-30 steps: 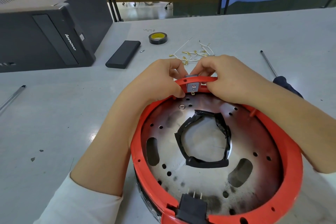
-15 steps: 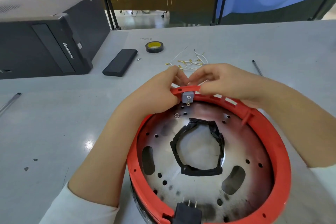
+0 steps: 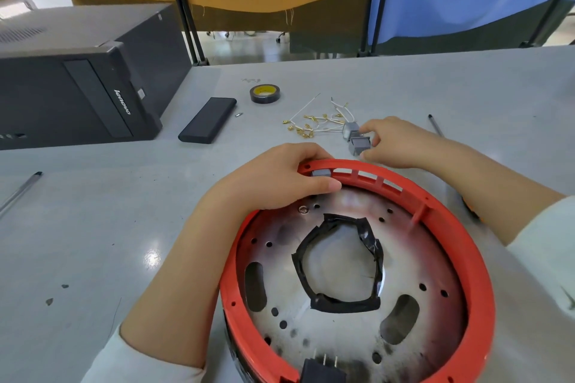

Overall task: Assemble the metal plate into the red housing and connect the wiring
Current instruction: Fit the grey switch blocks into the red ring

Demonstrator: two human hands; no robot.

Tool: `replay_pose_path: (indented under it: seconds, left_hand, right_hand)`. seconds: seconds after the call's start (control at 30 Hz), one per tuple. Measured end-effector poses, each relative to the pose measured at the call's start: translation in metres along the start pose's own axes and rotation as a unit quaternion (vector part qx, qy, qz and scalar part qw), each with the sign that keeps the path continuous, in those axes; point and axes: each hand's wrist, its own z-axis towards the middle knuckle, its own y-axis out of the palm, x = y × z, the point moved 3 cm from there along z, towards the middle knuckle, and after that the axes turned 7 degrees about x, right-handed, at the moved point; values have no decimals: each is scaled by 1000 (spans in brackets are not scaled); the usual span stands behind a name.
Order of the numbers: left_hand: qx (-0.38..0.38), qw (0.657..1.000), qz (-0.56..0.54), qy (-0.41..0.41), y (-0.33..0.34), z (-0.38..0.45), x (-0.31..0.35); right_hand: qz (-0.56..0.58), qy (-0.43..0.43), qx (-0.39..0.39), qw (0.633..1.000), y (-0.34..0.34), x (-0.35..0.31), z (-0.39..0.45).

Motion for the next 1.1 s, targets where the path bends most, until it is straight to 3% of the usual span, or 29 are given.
replay_pose_path:
  seconds: [0.33, 0.63, 0.83, 1.1]
  left_hand:
    - [6, 993, 103, -51, -12, -9, -1]
    - [-54, 977, 194, -77, -18, -11, 1]
    - [-14, 990, 133, -33, -9, 1, 6]
    - [17, 996, 83, -33, -4, 3, -4]
  right_hand:
    - [-49, -6, 8, 999, -2, -16, -5]
    - [214, 15, -29, 976, -25, -55, -16]
    - [211, 15, 11, 977, -6, -67, -29]
    - [231, 12, 35, 972, 3, -63, -33]
